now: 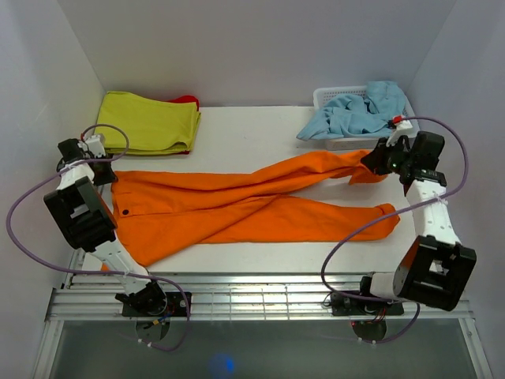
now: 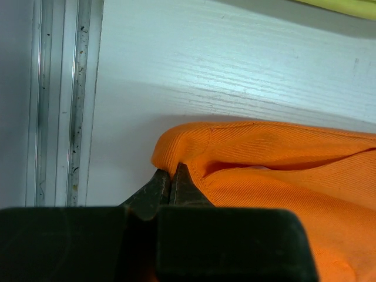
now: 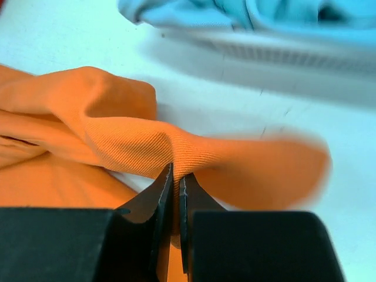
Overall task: Fold and stack the trousers
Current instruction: Flatten the trousers out
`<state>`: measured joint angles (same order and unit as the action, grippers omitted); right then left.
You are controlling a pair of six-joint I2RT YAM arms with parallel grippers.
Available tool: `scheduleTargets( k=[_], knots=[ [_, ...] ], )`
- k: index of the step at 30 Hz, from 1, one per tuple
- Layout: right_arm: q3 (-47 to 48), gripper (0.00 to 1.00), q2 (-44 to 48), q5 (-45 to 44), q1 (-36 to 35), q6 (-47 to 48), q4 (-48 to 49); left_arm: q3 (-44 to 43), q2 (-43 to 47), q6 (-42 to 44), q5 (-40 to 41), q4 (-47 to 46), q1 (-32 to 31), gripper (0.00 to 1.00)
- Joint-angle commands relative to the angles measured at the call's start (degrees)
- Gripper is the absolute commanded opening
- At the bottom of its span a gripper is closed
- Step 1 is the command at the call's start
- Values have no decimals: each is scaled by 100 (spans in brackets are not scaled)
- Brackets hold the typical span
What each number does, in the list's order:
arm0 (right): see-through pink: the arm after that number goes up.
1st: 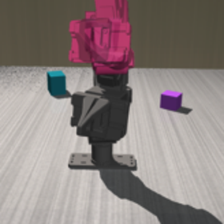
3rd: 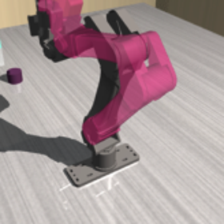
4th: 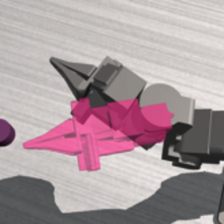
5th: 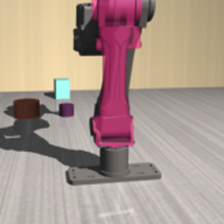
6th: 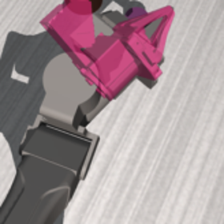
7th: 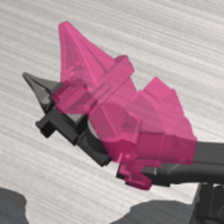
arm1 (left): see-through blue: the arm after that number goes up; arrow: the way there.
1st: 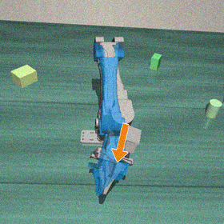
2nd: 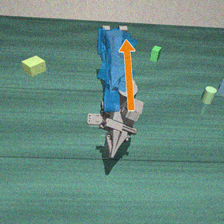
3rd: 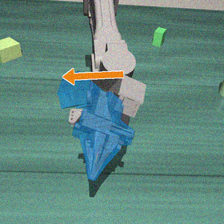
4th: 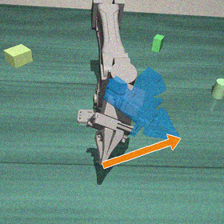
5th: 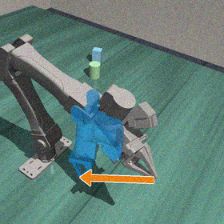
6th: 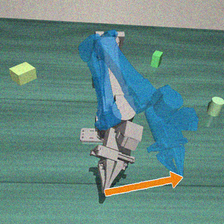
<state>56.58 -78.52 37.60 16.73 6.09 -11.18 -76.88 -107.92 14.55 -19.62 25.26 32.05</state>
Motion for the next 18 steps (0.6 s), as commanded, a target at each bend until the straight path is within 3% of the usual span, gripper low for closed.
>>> scheduleTargets(
  k=[1,6,8,10,11,12,13,15,18],
  knots=[
    [240,8,389,-1163,-915,1560,-612,-64,175,13,-104,-47,38,0],
    [-489,8,365,-2904,-3091,2720,-455,-64,183,-4,-156,5,38,0],
    [-700,8,-56,-3066,-4174,3344,-692,-55,166,-4,-218,58,47,0],
    [-710,29,-216,-2996,-4678,3592,-1086,-64,131,4,-262,85,38,0],
    [-605,57,-42,-3065,-4618,3244,-1332,-99,96,-4,-288,93,38,0],
    [-534,69,255,-3023,-4565,2936,-1499,-116,78,-13,-323,102,38,0],
    [-542,75,650,-2866,-4269,2542,-1597,-117,61,-22,-341,111,38,0],
    [-656,77,1582,-2410,-3410,1978,-1738,-90,34,-48,-385,102,38,0],
    [-867,76,1911,-1424,-1215,1957,-2159,-81,-1,-57,-385,111,29,0]
  ],
)
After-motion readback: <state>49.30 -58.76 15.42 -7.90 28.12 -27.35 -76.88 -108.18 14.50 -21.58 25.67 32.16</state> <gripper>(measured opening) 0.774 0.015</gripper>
